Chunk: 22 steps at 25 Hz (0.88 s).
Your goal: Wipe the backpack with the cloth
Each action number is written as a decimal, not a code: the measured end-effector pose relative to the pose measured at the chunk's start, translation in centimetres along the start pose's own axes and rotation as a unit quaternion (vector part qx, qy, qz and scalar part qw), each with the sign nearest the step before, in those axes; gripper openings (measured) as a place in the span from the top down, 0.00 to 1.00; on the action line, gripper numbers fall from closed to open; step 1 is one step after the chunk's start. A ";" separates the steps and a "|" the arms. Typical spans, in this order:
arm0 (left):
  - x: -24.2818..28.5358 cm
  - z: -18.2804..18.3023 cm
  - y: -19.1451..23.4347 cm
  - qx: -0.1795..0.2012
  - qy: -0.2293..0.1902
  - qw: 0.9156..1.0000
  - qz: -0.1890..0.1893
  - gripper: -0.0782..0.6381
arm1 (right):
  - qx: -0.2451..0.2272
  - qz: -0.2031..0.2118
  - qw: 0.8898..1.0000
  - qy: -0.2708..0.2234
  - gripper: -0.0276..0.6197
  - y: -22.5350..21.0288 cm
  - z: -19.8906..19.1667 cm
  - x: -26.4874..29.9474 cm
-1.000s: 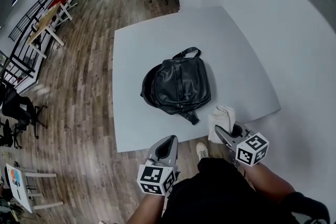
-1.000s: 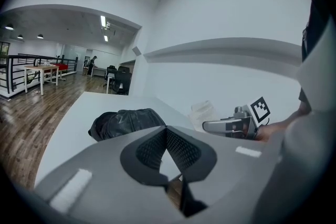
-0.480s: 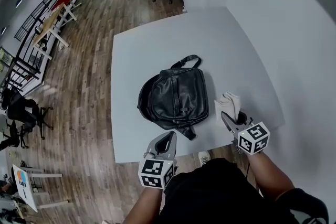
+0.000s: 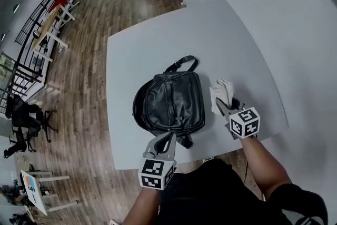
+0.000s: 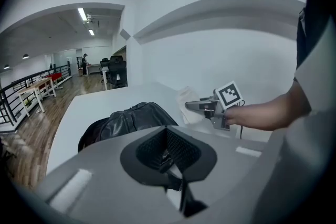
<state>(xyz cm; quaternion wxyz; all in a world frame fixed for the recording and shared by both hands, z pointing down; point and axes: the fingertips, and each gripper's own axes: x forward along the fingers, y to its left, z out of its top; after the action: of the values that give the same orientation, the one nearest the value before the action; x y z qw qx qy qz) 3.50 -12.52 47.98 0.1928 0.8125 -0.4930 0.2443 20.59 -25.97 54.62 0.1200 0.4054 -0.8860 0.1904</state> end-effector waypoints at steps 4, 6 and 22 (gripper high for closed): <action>0.8 -0.5 0.4 -0.001 0.011 1.000 0.005 0.88 | 0.000 -0.008 1.000 0.008 0.76 -2.2 -0.2 3.4; 1.0 -1.0 0.4 -0.002 0.018 1.000 0.002 0.88 | -0.003 -0.011 1.000 0.010 0.76 -2.9 0.0 4.9; 2.0 -1.3 2.1 -0.057 0.021 0.998 0.005 0.88 | -0.052 -0.005 0.998 0.045 0.76 -5.0 -0.6 12.9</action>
<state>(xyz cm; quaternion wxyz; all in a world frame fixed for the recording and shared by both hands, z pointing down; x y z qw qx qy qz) 2.16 -14.15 50.31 0.2478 0.7926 -0.5056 0.2341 16.13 -37.39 61.15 0.1815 0.3936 -0.8865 0.1619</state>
